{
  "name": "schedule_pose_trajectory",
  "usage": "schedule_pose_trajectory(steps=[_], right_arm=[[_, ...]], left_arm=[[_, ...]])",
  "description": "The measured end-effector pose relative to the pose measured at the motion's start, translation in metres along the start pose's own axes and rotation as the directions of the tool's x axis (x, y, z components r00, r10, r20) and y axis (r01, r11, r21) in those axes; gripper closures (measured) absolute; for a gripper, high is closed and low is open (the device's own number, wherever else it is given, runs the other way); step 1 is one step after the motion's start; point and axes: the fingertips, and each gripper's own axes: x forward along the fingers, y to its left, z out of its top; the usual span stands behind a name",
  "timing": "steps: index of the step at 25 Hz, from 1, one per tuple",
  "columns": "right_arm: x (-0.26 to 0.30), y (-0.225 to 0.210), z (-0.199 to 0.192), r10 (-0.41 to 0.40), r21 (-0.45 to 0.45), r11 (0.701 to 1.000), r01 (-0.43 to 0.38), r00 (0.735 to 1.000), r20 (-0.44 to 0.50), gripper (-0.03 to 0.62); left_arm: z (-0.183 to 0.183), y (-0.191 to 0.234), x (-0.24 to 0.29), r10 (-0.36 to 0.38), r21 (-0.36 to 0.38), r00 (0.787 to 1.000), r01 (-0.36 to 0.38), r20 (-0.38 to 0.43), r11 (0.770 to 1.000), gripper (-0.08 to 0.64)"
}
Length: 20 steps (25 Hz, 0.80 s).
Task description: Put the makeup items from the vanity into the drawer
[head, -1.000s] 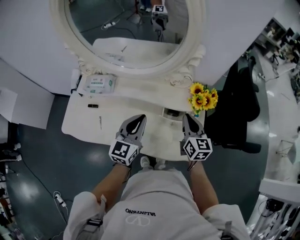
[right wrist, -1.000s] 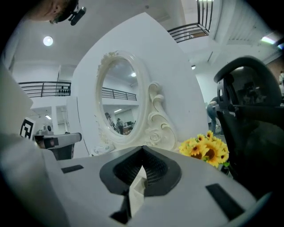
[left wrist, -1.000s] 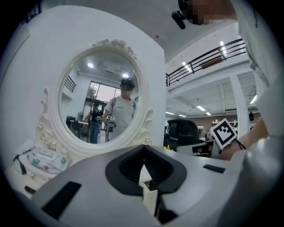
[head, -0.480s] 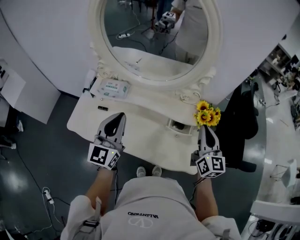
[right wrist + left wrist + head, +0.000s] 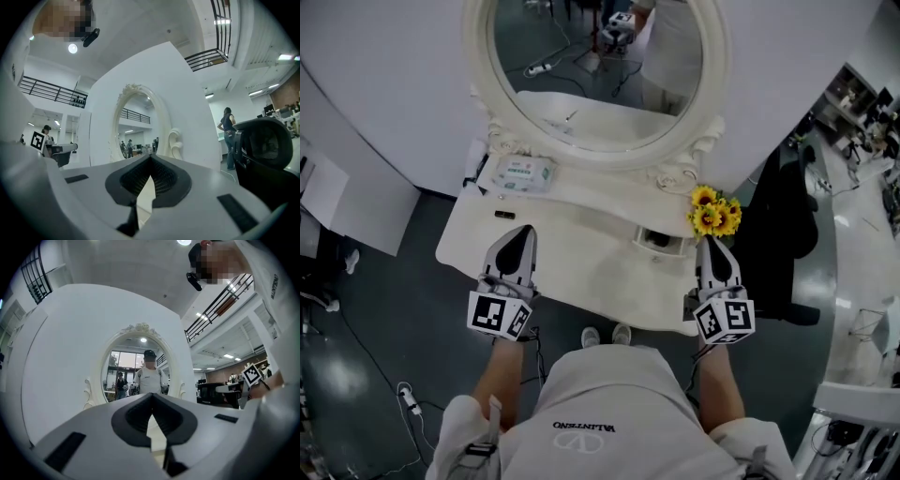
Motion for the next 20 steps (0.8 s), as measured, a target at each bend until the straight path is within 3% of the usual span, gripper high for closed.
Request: schedule_pose_trajectory(steps=[20], right_arm=[[0.001,-0.011,-0.006,-0.005,0.004,1.000,0.005,1.000,-0.013,0.583]], left_arm=[[-0.010,-0.016,0.007,-0.010,-0.010,1.000,0.010,-0.021,1.000,0.558]])
